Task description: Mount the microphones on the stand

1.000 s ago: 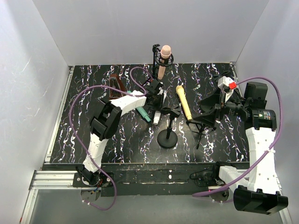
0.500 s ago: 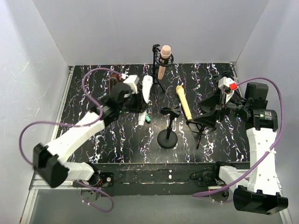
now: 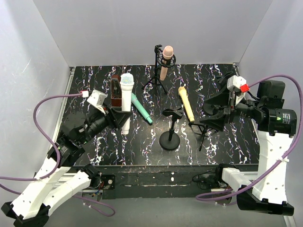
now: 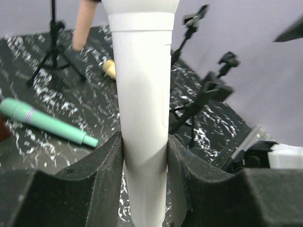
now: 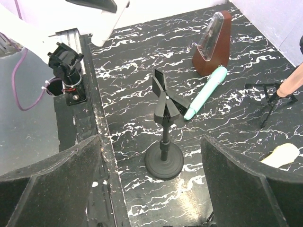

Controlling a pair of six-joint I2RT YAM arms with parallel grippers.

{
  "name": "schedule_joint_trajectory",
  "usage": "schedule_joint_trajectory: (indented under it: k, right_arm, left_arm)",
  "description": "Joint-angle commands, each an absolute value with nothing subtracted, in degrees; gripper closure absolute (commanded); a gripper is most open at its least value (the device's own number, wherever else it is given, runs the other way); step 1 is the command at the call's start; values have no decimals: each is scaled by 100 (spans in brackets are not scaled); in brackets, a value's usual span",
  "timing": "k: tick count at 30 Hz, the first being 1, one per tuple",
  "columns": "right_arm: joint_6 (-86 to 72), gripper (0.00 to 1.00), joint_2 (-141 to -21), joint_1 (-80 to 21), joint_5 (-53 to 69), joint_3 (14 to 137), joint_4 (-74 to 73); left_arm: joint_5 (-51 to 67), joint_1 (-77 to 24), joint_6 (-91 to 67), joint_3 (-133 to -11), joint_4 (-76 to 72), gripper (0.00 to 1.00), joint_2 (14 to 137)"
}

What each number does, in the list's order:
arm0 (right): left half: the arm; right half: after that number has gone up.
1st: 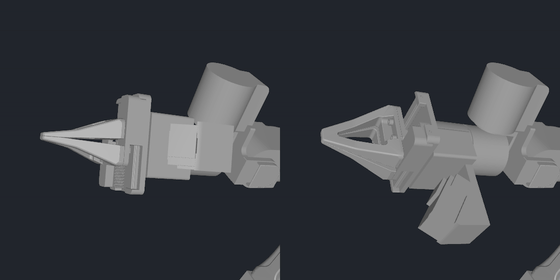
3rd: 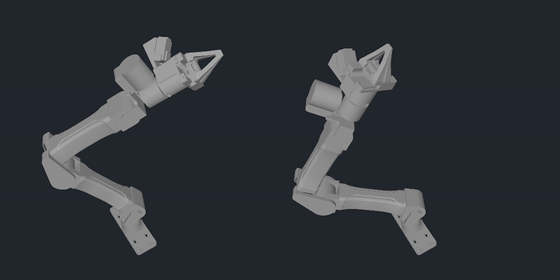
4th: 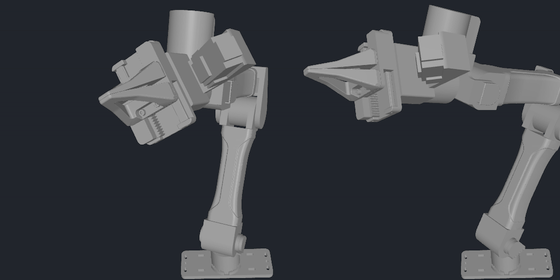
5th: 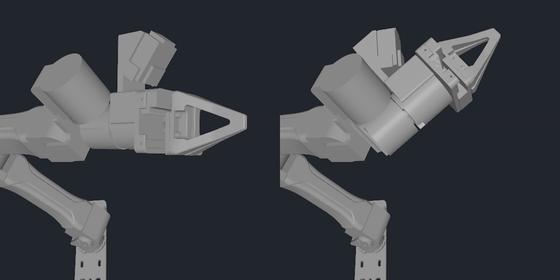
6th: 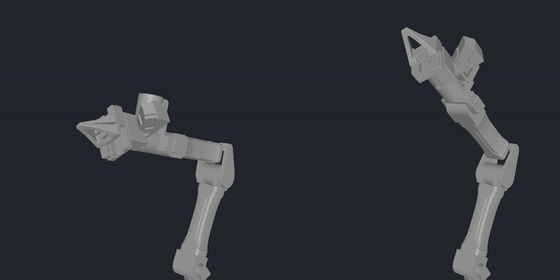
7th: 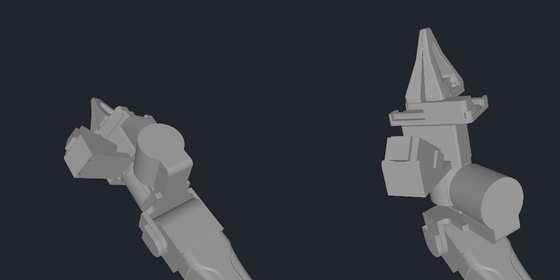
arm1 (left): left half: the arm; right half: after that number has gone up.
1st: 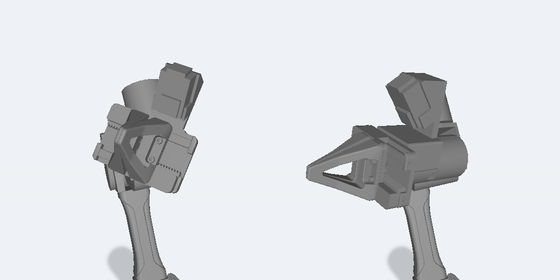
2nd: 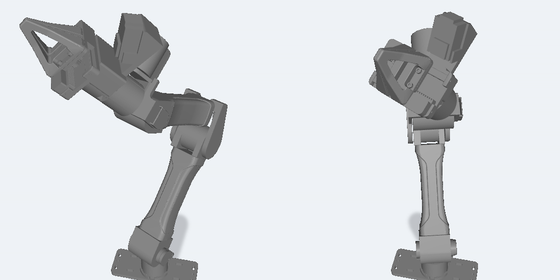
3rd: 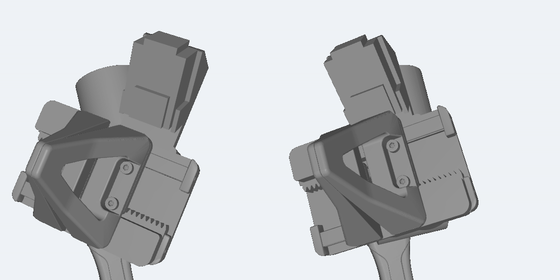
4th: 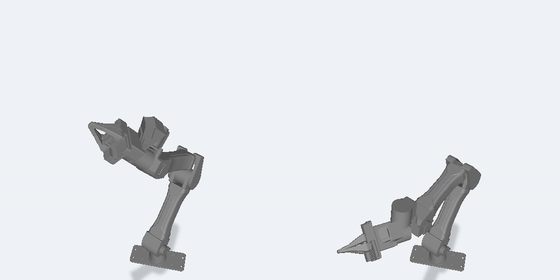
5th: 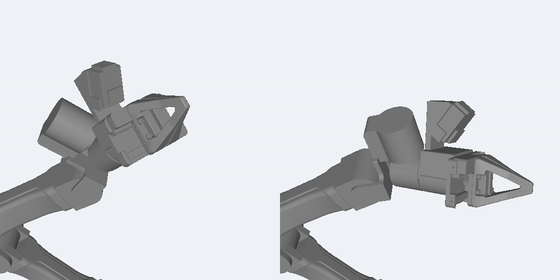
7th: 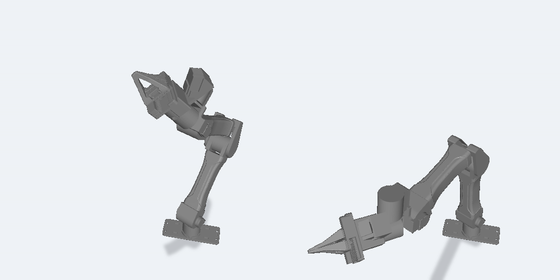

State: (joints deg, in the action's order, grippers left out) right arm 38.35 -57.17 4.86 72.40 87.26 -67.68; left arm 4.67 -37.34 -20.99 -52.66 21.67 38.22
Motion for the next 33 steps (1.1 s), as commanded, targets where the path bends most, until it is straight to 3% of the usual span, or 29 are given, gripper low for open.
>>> schedule_joint_trajectory:
  k: [1,16,19,26,33]
  right_arm:
    - [4227,8,-5774,518,7549,9079,-7356]
    - [5097,7,-6231,291,7673,9580,-8015]
    - [5395,7,-6345,18,7568,9536,-8112]
    - [7671,5,-6863,-703,7172,9632,-9158]
    - [7612,6,-7549,-1080,7093,9835,-8886]
  left_arm:
    - [1483,-3718,-1443,-5660,1994,100,3823]
    - [3339,-3718,-993,-5212,1425,100,3805]
    - [3550,-3727,-923,-5203,1354,100,3990]
    - [3981,-3726,-976,-4940,801,100,4368]
    - [3973,-3718,-642,-4526,316,100,4447]
